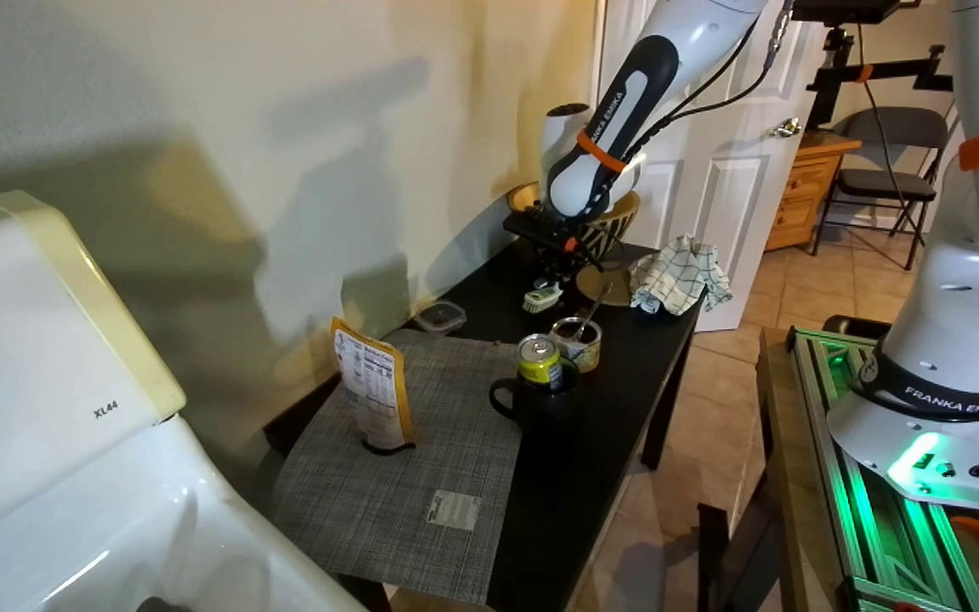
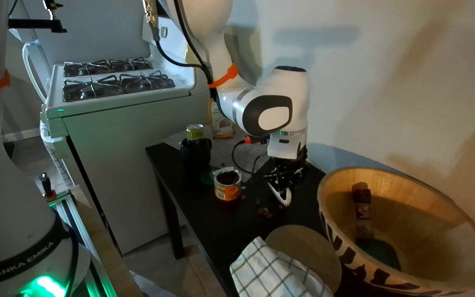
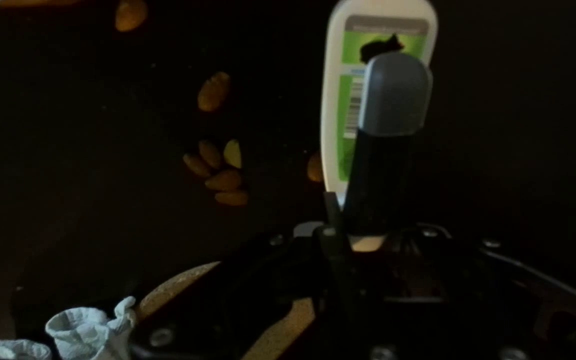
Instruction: Use the white brush to push the brown objects close to the wall towards the pile of brown objects in the front
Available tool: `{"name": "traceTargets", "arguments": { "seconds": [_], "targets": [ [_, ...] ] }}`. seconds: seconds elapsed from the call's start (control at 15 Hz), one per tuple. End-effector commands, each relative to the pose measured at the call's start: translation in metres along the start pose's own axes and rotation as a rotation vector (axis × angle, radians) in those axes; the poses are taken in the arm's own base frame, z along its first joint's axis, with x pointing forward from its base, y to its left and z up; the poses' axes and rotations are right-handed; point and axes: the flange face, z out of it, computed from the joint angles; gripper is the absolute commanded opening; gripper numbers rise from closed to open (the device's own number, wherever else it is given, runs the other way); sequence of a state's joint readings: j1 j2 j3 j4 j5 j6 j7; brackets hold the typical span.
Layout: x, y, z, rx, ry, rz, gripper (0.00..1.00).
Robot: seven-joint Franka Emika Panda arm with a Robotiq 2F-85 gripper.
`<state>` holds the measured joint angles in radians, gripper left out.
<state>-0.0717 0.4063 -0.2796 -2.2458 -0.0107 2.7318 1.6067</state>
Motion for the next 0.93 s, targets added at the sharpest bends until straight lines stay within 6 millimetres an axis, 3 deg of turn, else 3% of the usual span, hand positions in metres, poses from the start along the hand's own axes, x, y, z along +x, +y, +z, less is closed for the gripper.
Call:
{"name": "traceTargets", "arguments": {
  "seconds": [0.0, 0.2, 0.53, 0.87],
  "targets": [
    [0.001, -0.005, 0.021, -0.01, -0.007, 0.015, 0.06],
    [-0.001, 0.0, 0.029, -0.059, 0.005, 0.009, 0.06],
    [-0.001, 0.024, 0.033, -0.155, 0.035, -0.002, 0.06],
    [0.004, 0.034, 0.026, -0.174, 0.043, 0.013, 0.06]
  ]
}}
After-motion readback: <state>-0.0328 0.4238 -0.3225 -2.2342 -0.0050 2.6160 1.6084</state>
